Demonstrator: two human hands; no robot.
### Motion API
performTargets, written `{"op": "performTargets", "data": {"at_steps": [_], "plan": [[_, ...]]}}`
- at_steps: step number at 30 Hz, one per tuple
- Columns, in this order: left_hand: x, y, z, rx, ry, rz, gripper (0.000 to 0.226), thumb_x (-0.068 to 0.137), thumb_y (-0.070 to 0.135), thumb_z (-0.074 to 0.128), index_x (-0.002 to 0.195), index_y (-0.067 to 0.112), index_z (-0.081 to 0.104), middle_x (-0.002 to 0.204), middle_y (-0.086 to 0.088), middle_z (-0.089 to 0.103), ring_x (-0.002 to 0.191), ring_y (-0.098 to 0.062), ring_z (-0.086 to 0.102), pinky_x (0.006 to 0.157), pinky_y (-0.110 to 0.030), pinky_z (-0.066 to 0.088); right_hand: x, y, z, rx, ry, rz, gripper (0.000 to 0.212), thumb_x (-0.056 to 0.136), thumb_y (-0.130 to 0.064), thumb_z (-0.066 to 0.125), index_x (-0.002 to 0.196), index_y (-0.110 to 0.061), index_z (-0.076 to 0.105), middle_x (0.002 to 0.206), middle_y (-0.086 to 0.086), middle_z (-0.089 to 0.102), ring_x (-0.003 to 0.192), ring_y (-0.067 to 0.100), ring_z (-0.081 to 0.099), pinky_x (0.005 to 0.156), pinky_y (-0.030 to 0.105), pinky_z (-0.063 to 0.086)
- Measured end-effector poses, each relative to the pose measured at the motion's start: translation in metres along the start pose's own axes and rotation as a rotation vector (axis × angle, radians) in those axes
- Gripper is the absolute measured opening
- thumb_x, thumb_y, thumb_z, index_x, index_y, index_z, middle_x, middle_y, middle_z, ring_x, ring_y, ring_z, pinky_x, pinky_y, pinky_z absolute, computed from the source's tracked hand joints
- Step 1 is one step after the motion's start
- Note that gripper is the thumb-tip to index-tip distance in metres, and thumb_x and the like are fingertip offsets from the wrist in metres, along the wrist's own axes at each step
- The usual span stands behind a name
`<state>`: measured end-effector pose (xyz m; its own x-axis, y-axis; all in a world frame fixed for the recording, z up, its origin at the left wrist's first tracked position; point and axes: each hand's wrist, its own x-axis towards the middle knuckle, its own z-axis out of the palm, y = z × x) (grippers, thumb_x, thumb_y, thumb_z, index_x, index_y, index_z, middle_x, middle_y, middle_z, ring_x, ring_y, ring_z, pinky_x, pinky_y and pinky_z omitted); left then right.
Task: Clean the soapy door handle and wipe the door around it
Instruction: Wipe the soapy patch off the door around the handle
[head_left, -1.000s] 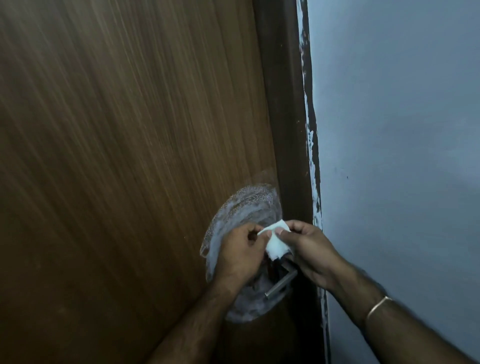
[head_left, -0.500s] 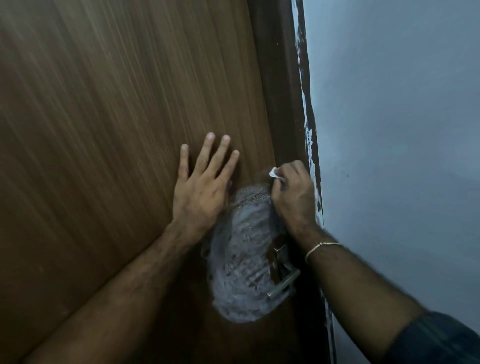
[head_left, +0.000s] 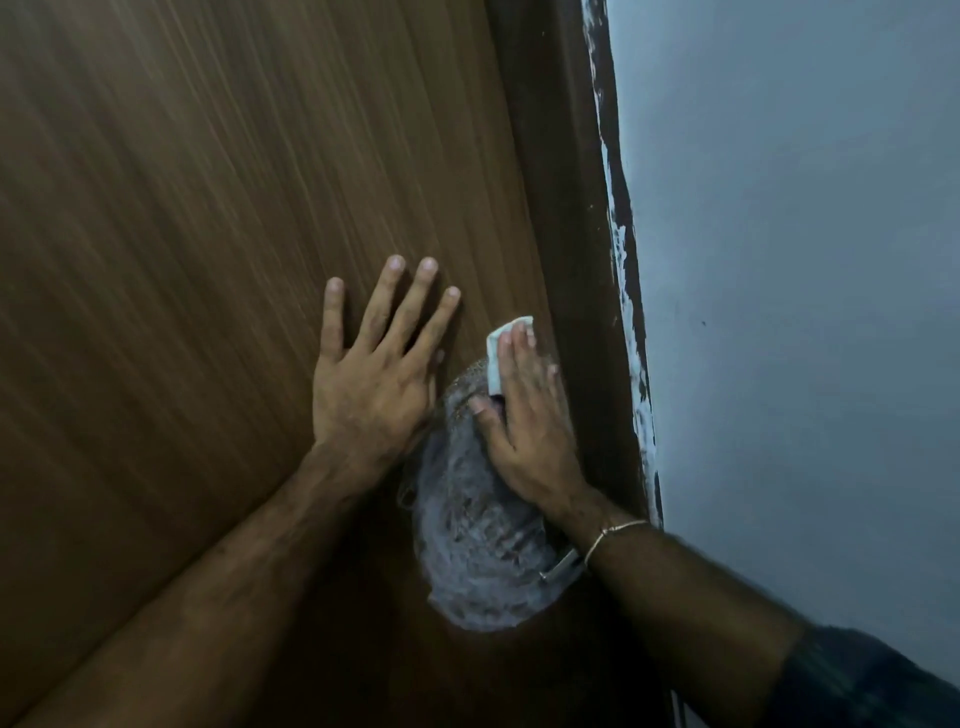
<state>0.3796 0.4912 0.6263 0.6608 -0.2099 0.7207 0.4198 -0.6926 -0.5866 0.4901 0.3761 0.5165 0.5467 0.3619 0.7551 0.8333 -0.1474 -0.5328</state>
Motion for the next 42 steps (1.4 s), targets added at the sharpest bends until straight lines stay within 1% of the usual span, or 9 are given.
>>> {"op": "performTargets", "data": {"at_steps": [2,7,12,17,22,27,32,37,42], "plan": [[-0.001,-0.002,0.001,0.011,0.012,0.008,0.056,0.109,0.036,0.032,0.164,0.026,0.026,0.173,-0.001,0.013,0.16,-0.025,0.009,0.125,-0.06,-0.002,-0.013,0.005,0.007,-0.051,-0.033,-0.03,0.074,0.101,-0.053,0.028,0.16,-0.018,-0.002,0.167,-0.004,-0.01,0.154,0.011,-0.01,0.124,0.048,0.0],[-0.004,-0.007,0.003,0.007,0.043,0.025,0.056,0.109,0.034,0.031,0.163,0.025,0.027,0.172,-0.001,0.016,0.16,-0.022,0.012,0.127,-0.056,0.003,0.001,0.008,0.002,-0.044,0.006,0.063,0.074,0.102,-0.053,0.028,0.159,-0.018,-0.002,0.167,-0.002,-0.011,0.154,0.011,-0.012,0.125,0.05,-0.003],[-0.011,-0.01,0.005,0.013,0.065,0.031,0.056,0.109,0.035,0.029,0.164,0.022,0.025,0.172,-0.002,0.017,0.16,-0.021,0.013,0.127,-0.053,0.003,-0.014,0.001,0.013,-0.095,-0.009,-0.041,0.078,0.101,-0.056,0.031,0.159,-0.015,-0.001,0.168,0.0,-0.009,0.155,0.015,-0.008,0.124,0.054,0.004],[-0.015,-0.012,0.008,0.006,0.104,0.03,0.056,0.109,0.034,0.033,0.164,0.022,0.027,0.172,-0.001,0.019,0.16,-0.02,0.015,0.128,-0.054,0.007,0.003,0.007,0.004,-0.077,0.027,0.077,0.077,0.1,-0.058,0.024,0.159,-0.017,-0.004,0.167,-0.001,-0.011,0.154,0.013,-0.013,0.125,0.052,-0.001],[-0.022,-0.013,0.011,0.003,0.129,0.006,0.056,0.109,0.033,0.035,0.163,0.022,0.027,0.172,0.0,0.02,0.159,-0.019,0.016,0.128,-0.054,0.009,-0.015,-0.006,0.018,-0.147,-0.002,-0.056,0.078,0.101,-0.057,0.028,0.159,-0.014,0.0,0.168,0.0,-0.008,0.155,0.015,-0.007,0.124,0.055,0.005],[-0.035,-0.016,0.008,-0.003,0.13,0.008,0.055,0.11,0.032,0.036,0.163,0.021,0.029,0.171,-0.001,0.022,0.159,-0.019,0.018,0.127,-0.055,0.012,-0.001,0.003,0.006,-0.108,0.013,0.058,0.076,0.101,-0.056,0.027,0.159,-0.016,-0.001,0.168,-0.002,-0.01,0.154,0.013,-0.011,0.124,0.055,0.0],[-0.044,-0.015,0.007,0.001,0.158,-0.012,0.054,0.11,0.032,0.039,0.162,0.021,0.032,0.17,-0.001,0.026,0.158,-0.019,0.023,0.127,-0.054,0.015,-0.02,-0.011,0.018,-0.143,-0.04,-0.091,0.078,0.1,-0.057,0.027,0.159,-0.012,0.004,0.168,0.002,-0.005,0.155,0.016,-0.006,0.123,0.058,0.007],[-0.055,-0.018,0.009,0.007,0.144,-0.026,0.055,0.11,0.034,0.038,0.163,0.022,0.028,0.171,0.0,0.023,0.159,-0.019,0.018,0.128,-0.054,0.011,-0.008,-0.007,0.012,-0.116,-0.015,0.011,0.076,0.101,-0.055,0.028,0.159,-0.015,0.0,0.168,0.0,-0.009,0.154,0.014,-0.01,0.123,0.059,0.003],[-0.064,-0.02,0.012,0.024,0.138,-0.038,0.057,0.109,0.036,0.037,0.164,0.024,0.026,0.172,0.0,0.02,0.16,-0.018,0.016,0.128,-0.052,0.007,-0.023,-0.018,0.021,-0.166,-0.053,-0.106,0.077,0.101,-0.055,0.029,0.159,-0.012,0.003,0.168,0.002,-0.004,0.155,0.016,-0.006,0.122,0.06,0.004]]}}
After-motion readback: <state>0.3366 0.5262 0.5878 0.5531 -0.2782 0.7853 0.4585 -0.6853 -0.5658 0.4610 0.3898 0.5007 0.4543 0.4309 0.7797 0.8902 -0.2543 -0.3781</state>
